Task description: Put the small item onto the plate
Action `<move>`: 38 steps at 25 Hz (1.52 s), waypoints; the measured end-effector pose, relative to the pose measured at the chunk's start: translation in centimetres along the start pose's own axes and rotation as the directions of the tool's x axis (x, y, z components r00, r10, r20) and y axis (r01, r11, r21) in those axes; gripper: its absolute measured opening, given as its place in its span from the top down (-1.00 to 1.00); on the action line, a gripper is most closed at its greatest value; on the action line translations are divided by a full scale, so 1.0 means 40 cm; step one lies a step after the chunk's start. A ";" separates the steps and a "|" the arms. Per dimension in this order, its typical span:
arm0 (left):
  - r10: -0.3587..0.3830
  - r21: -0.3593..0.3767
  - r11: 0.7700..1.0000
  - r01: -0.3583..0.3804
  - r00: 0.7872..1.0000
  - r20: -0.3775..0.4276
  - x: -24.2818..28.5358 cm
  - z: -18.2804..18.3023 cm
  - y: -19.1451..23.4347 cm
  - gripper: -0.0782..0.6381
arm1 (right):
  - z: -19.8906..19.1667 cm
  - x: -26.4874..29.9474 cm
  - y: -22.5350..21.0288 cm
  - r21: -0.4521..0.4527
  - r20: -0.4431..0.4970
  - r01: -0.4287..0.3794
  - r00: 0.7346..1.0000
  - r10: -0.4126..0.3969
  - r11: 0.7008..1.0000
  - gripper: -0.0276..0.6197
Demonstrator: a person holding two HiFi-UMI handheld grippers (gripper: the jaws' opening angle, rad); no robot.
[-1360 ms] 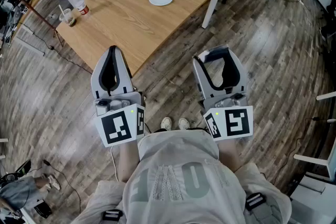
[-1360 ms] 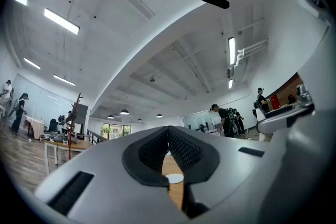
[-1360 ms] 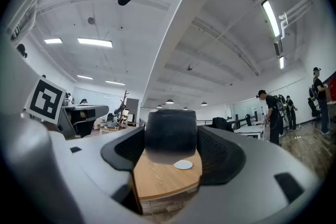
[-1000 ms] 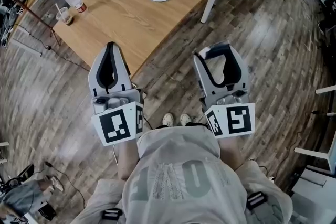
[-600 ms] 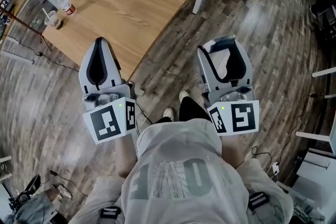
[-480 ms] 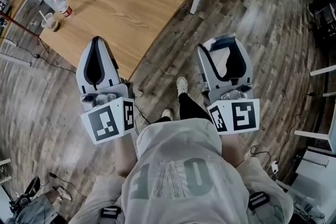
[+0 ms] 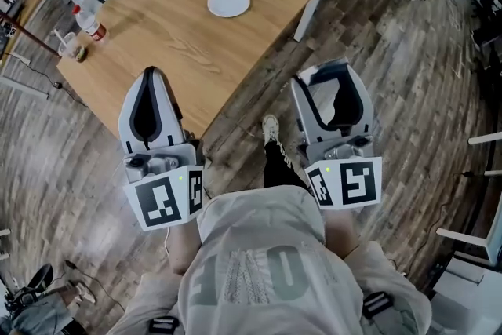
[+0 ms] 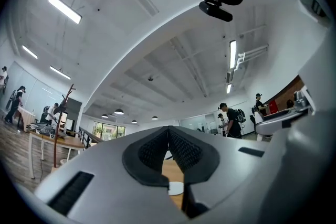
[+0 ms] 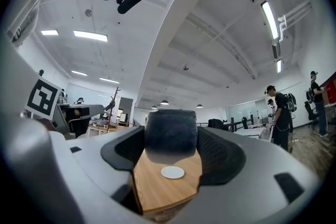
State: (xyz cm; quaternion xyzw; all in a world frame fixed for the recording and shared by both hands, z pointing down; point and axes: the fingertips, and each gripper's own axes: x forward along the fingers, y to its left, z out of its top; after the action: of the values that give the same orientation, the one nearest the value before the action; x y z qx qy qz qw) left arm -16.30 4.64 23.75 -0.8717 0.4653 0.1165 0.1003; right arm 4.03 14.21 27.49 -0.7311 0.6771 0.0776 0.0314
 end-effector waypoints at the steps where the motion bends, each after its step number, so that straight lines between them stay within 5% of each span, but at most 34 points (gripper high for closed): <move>1: 0.009 0.009 1.000 -0.009 1.000 0.000 0.032 -0.009 -0.010 0.76 | -0.009 0.030 -0.023 0.008 0.000 -0.013 1.000 0.013 1.000 -0.07; 9: 0.108 0.070 0.991 -0.110 0.994 0.026 0.371 -0.030 -0.066 0.76 | -0.006 0.351 -0.253 -0.040 0.011 -0.117 0.993 0.118 0.992 -0.07; 18: 0.245 0.150 0.958 -0.244 0.969 0.012 0.574 -0.055 -0.039 0.76 | -0.029 0.625 -0.345 -0.031 0.016 -0.270 0.963 0.270 0.962 -0.07; 25: 0.271 0.170 0.950 -0.261 0.961 -0.044 0.652 -0.097 -0.020 0.76 | -0.073 0.737 -0.335 0.001 -0.016 -0.328 0.945 0.328 0.945 -0.07; 38: 0.329 0.148 0.935 -0.323 0.944 -0.016 0.730 -0.119 0.054 0.76 | -0.103 0.874 -0.281 -0.056 -0.064 -0.410 0.911 0.407 0.910 -0.07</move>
State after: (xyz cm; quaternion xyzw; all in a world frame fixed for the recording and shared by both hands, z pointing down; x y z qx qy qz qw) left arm -1.83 -20.88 19.47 -0.7752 0.6125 0.0802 0.1323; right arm 18.00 -19.94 25.43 -0.5757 0.8125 0.0868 -0.0276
